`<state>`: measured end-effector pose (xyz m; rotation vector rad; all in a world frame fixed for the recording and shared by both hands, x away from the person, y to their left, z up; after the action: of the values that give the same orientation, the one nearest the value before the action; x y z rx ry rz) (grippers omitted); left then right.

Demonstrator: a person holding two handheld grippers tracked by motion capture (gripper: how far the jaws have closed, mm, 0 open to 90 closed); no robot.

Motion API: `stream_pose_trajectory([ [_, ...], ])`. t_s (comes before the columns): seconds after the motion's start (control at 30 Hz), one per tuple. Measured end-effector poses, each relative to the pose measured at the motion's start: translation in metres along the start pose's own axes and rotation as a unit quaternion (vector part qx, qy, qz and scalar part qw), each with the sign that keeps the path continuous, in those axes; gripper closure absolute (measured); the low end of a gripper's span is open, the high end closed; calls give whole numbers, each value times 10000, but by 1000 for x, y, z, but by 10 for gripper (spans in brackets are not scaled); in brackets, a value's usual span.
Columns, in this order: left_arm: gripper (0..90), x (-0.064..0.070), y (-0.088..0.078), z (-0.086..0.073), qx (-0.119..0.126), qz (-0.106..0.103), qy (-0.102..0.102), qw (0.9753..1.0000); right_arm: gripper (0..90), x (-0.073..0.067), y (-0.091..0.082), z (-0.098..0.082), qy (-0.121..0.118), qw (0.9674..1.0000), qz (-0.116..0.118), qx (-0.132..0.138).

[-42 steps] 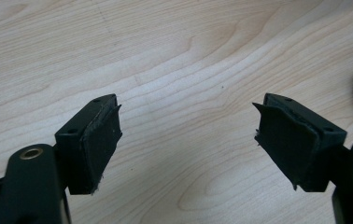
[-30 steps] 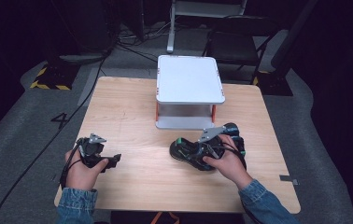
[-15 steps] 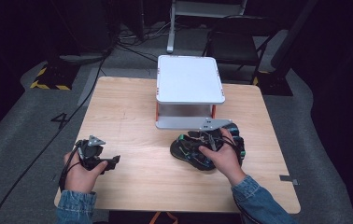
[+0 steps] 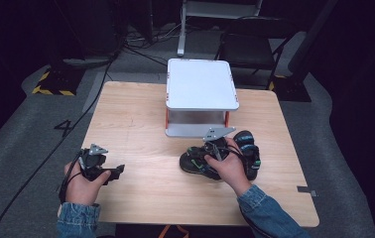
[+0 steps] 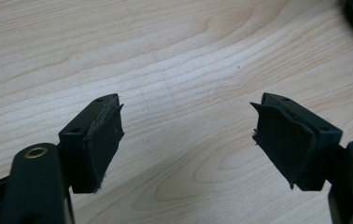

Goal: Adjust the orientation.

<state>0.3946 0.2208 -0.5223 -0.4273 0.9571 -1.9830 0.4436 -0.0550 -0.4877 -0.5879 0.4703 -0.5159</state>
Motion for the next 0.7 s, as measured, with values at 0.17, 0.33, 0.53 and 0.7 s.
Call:
stream_pose_trajectory([
  [0.17, 233, 1, 5, 9, 25, -40, 38, 10000, 869, -23, -21, -11, -303, 9992, 186, -199],
  [0.33, 234, 9, 15, 26, 71, -145, 270, 9995, 869, -34, -50, -27, -334, 9977, 377, -452],
  [0.53, 234, 18, 25, 44, 148, -311, 436, 9985, 867, -32, -84, -45, -261, 9975, 319, -568],
  [0.7, 232, 22, 32, 57, 175, -382, 541, 9976, 871, -25, -112, -59, 25, 9971, 388, -652],
])
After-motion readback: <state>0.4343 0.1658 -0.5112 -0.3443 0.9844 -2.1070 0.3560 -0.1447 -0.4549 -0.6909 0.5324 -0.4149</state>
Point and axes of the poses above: each handheld gripper's, and its own axes: y roughly forward along the jaws, z roughly out of its top, x roughly to its right, the point moved 10 cm from there along y, roughly forward along the jaws, and after that the axes turned 14 degrees about y, right-handed, at the moved point
